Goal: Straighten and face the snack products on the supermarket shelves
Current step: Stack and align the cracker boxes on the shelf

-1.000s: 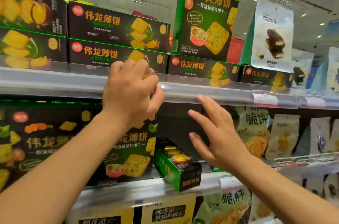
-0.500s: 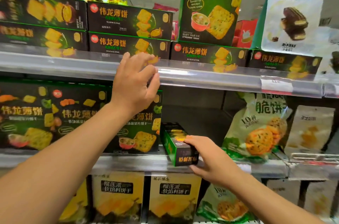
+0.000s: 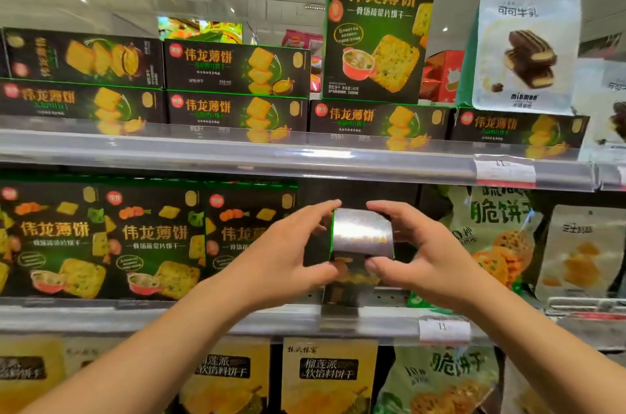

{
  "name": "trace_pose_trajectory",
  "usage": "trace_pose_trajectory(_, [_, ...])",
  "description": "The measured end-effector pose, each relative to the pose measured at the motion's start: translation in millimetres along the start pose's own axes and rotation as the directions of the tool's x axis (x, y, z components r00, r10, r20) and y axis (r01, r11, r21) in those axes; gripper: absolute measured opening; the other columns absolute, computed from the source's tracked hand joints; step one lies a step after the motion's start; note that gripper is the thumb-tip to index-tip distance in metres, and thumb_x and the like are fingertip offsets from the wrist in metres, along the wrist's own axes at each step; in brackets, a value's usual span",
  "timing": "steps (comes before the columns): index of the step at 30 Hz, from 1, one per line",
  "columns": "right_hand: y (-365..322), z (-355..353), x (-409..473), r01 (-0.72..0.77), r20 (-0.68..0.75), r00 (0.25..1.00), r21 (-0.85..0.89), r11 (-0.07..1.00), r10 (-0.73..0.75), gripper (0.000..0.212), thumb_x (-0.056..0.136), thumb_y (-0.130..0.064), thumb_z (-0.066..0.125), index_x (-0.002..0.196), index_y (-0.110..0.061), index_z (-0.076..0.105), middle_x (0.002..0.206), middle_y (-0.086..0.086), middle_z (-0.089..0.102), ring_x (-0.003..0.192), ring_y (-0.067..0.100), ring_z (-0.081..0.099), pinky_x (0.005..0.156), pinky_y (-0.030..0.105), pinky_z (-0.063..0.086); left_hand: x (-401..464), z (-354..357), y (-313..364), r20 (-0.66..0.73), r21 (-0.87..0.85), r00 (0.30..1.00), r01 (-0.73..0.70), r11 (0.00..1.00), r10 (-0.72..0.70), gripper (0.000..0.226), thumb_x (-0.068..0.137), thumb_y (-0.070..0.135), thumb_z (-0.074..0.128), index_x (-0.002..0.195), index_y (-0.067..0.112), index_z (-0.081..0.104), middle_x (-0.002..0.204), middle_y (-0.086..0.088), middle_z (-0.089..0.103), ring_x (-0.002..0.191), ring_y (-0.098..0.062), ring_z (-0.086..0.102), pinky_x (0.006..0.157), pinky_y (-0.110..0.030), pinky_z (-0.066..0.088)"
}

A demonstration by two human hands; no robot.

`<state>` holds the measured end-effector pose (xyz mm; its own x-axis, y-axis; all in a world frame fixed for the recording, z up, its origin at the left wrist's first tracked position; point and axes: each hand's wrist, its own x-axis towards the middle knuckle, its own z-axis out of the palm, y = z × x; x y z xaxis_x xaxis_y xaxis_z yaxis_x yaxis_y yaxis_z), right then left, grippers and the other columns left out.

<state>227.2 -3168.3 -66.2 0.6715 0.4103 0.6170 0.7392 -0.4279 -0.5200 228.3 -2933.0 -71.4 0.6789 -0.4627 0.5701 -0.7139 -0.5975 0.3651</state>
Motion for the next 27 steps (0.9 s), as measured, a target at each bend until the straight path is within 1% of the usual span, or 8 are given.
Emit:
trace_pose_trajectory(6, [3.4,15.4,-7.5,-0.144,0.042,0.989,0.198,0.970,0.138,0.089,0.062,-0.060,0.079,0.137,-0.047,0.034,0.129,-0.024,0.054,0.120,0.001,0.053,0.097,0.030,0.047,-9.1,-17.4,9.2,-0.087,-0.313,0.987,0.104,0.944,-0.138,0.055,0.075,0.049,0.072,0.126,0.045,0.051,0.115,0.027,0.062,0.107,0.006,0.059,0.086,-0.016,0.052])
trace_pose_trajectory(10, [-7.5,31.6,-2.3,-0.173,0.105,0.983,0.284,0.943,0.148,0.061,0.064,-0.055,0.080,0.118,-0.051,0.051,0.118,-0.013,0.065,0.107,0.010,0.065,0.084,0.030,0.056,-22.0,-33.7,9.5,-0.125,-0.471,0.961,0.162,0.867,-0.247,0.049,0.077,0.038,0.077,0.120,0.043,0.056,0.112,0.022,0.066,0.103,-0.002,0.064,0.084,-0.026,0.055])
trace_pose_trajectory(14, [-32.0,36.7,17.3,-0.135,0.096,0.989,0.279,0.951,0.112,0.053,0.069,-0.041,0.084,0.115,-0.047,0.058,0.113,-0.009,0.069,0.102,0.012,0.067,0.082,0.027,0.056,-33.2,-58.3,-1.1,-0.119,-0.551,0.946,0.191,0.812,-0.303,0.054,0.074,0.042,0.076,0.123,0.040,0.053,0.112,0.022,0.066,0.104,0.000,0.064,0.087,-0.026,0.056])
trace_pose_trajectory(17, [-61.1,30.3,40.6,-0.085,0.061,0.995,0.181,0.980,0.075,0.053,0.066,-0.041,0.082,0.114,-0.046,0.059,0.112,-0.010,0.069,0.099,0.012,0.067,0.080,0.033,0.057,-39.8,-91.9,-22.3,-0.152,-0.318,0.959,0.181,0.931,-0.238,0.064,0.074,0.064,0.066,0.132,0.050,0.044,0.125,0.025,0.058,0.118,0.000,0.054,0.098,-0.031,0.048])
trace_pose_trajectory(20, [-103.3,15.3,71.7,-0.005,0.012,1.000,0.053,0.999,0.004,0.053,0.064,-0.043,0.079,0.113,-0.041,0.061,0.108,-0.015,0.069,0.096,0.009,0.067,0.078,0.030,0.058,-41.8,-138.7,-49.3,-0.302,0.140,0.953,0.036,0.990,0.008,0.063,0.081,0.070,0.048,0.134,0.036,0.049,0.130,0.021,0.054,0.122,0.005,0.046,0.100,-0.019,0.038])
trace_pose_trajectory(23, [-156.4,3.5,110.3,0.071,-0.011,0.997,-0.167,0.983,-0.074,0.054,0.065,-0.055,0.071,0.117,-0.045,0.059,0.102,-0.018,0.070,0.088,0.007,0.068,0.072,0.030,0.059,-34.0,-182.9,-82.9,-0.300,0.662,0.918,0.005,0.750,0.258,0.059,0.089,0.054,0.045,0.126,0.012,0.061,0.122,-0.006,0.061,0.115,-0.023,0.054,0.097,-0.040,0.045])
trace_pose_trajectory(25, [-186.9,-0.2,138.7,0.101,-0.013,0.994,-0.300,0.949,-0.110,0.061,0.066,-0.060,0.066,0.124,-0.043,0.058,0.098,-0.012,0.071,0.085,0.009,0.069,0.072,0.036,0.060,-28.1,-201.8,-105.2,-0.262,0.777,0.922,0.026,0.630,0.285,0.057,0.088,0.050,0.049,0.121,0.006,0.065,0.115,-0.015,0.063,0.106,-0.034,0.059,0.090,-0.046,0.049])
trace_pose_trajectory(27, [-213.3,-0.4,169.4,0.122,-0.034,0.988,-0.429,0.895,-0.151,0.063,0.070,-0.058,0.065,0.129,-0.039,0.058,0.103,-0.009,0.070,0.088,0.012,0.068,0.079,0.038,0.057,-23.3,-207.9,-122.9,-0.239,0.808,0.919,0.009,0.590,0.314,0.053,0.088,0.049,0.052,0.116,0.007,0.068,0.108,-0.016,0.064,0.096,-0.036,0.061,0.083,-0.046,0.051])
